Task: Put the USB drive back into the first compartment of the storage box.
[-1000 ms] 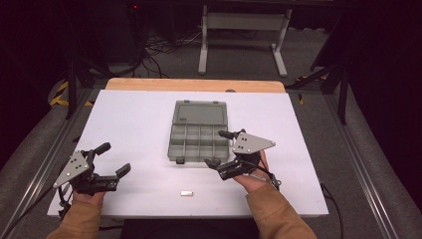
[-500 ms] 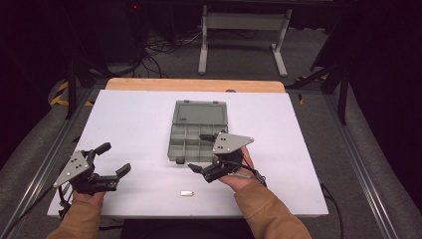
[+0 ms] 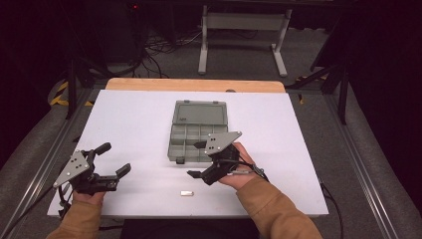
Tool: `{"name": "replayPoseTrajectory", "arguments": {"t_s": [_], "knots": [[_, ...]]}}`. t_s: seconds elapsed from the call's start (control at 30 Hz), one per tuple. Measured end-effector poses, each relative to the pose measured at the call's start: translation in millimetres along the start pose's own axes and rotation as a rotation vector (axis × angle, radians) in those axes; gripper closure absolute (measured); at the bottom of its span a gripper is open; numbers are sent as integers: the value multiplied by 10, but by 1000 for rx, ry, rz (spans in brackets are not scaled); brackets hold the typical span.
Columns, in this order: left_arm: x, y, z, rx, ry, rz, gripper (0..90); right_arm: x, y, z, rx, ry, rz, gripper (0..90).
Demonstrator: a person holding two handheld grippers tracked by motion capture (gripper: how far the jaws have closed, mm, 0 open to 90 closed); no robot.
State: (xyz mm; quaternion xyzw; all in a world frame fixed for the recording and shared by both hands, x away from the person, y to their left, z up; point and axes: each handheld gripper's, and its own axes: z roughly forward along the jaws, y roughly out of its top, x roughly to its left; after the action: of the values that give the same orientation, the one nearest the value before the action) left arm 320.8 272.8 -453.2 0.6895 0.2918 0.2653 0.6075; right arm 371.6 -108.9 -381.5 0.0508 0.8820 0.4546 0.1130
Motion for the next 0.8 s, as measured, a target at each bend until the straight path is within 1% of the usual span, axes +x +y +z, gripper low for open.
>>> {"name": "replayPoseTrajectory", "arguments": {"t_s": [0.07, 0.13, 0.2, 0.27, 0.3, 0.33, 0.4, 0.47, 0.5, 0.53, 0.6, 0.63, 0.67, 0.73, 0.8], "knots": [[-1, 1, -1, 3, 0, 1, 33, 7, 11, 22, 30, 22, 7, 160], [0, 1, 0, 2, -2, 0, 33, 8, 20, 36, 49, 32, 16, 166], [0, 2, -1, 2, -3, -1, 34, 3, 33, 63, 91, 50, 31, 171], [2, 2, -2, 1, -2, 0, 34, 12, 44, 95, 136, 57, 32, 177], [2, 2, -2, 1, -2, 0, 34, 12, 44, 95, 136, 57, 32, 177], [3, 3, -3, 1, -2, 0, 34, 23, 49, 116, 159, 61, 36, 178], [5, 5, -8, 3, -1, 0, 34, 43, 54, 167, 200, 71, 26, 182], [4, 6, -10, 3, -2, 0, 34, 53, 53, 194, 217, 79, 25, 187], [4, 6, -10, 3, -2, 0, 35, 53, 53, 194, 217, 79, 25, 187], [4, 6, -7, 1, -3, -1, 36, 66, 49, 234, 246, 90, 30, 192], [5, 7, -6, 2, -3, -2, 36, 75, 46, 260, 266, 92, 29, 195], [6, 7, -6, 1, -4, -2, 36, 74, 45, 270, 277, 93, 20, 197], [6, 7, -6, 2, -4, -2, 36, 85, 46, 284, 288, 97, 27, 200], [6, 8, -6, 2, -4, -1, 36, 98, 45, 307, 310, 100, 18, 217], [6, 9, -8, 3, -4, 0, 36, 116, 46, 318, 316, 101, 14, 239]]}}
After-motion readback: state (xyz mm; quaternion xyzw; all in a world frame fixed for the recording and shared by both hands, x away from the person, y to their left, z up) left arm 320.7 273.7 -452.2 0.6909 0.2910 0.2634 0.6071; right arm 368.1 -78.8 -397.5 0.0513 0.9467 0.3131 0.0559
